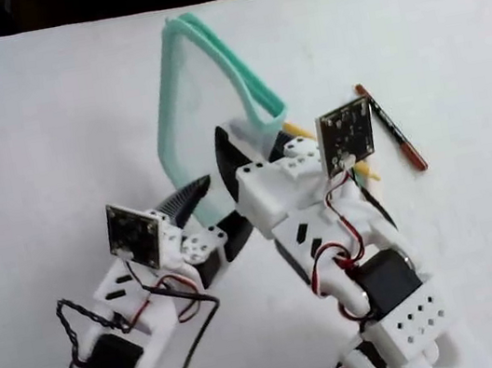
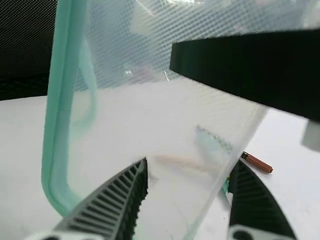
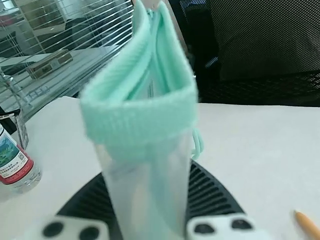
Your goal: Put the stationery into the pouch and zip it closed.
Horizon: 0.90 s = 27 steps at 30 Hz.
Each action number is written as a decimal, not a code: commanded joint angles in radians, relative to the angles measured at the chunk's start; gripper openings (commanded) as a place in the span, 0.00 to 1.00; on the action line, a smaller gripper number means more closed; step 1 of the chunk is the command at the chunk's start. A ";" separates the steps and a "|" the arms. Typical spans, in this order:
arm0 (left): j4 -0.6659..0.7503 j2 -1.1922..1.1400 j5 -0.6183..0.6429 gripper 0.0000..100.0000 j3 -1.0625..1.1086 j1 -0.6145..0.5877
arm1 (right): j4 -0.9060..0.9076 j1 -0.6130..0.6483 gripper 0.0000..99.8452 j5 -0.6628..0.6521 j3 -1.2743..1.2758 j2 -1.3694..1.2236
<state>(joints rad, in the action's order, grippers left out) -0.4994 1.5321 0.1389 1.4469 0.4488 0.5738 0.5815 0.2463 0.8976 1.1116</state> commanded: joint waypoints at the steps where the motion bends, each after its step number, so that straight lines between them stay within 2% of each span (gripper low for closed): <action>1: 0.029 0.002 -0.043 0.22 -0.012 -0.065 | 0.084 0.047 0.02 0.002 -0.092 0.027; 5: 0.089 0.002 -0.054 0.20 -0.003 -0.124 | 0.147 0.053 0.03 -0.015 -0.126 0.027; 10: 0.097 0.002 -0.035 0.17 -0.003 -0.180 | 0.182 0.053 0.06 -0.032 -0.120 0.021; 15: 0.097 0.002 -0.035 0.16 -0.003 -0.176 | 0.193 0.079 0.02 -0.032 -0.115 0.018; 20: 0.094 0.002 0.009 0.17 -0.005 -0.176 | 0.185 0.130 0.02 -0.031 -0.095 0.016; 27: 0.089 0.002 0.035 0.20 -0.009 -0.174 | 0.136 0.128 0.02 -0.026 -0.095 0.016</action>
<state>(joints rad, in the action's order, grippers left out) -0.4473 1.5167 0.1527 1.4500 0.3245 0.7150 0.6582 0.2217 0.8132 1.1132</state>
